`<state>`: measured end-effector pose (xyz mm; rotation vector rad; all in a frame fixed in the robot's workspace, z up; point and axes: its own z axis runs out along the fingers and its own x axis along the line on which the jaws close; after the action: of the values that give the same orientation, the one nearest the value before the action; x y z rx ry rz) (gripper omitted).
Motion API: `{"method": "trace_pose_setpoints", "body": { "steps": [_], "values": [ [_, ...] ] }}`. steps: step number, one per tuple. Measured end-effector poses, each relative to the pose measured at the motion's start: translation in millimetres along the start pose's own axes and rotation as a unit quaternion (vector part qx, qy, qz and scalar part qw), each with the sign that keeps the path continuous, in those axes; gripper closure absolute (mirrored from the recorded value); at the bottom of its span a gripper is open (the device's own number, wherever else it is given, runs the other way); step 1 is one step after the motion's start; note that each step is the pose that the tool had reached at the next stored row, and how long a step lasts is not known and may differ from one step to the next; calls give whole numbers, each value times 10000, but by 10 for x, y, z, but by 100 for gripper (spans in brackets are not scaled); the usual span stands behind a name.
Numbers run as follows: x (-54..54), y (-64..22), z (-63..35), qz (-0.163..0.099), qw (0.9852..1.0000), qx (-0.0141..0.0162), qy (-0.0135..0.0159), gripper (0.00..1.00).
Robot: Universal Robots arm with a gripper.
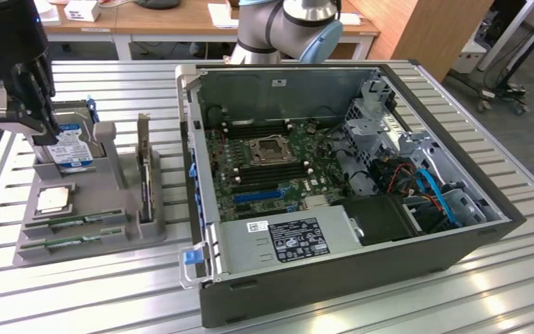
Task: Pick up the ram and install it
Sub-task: 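Pick up the ram and move it above insertion slot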
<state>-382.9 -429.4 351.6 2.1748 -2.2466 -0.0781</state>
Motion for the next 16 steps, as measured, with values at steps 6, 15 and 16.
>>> {"method": "trace_pose_setpoints", "body": {
  "steps": [6,15,16],
  "values": [
    [2,-4,91,0,10000,0,0,76],
    [2,-4,96,0,10000,0,0,76],
    [2,-4,95,0,10000,0,0,76]
  ]
}}
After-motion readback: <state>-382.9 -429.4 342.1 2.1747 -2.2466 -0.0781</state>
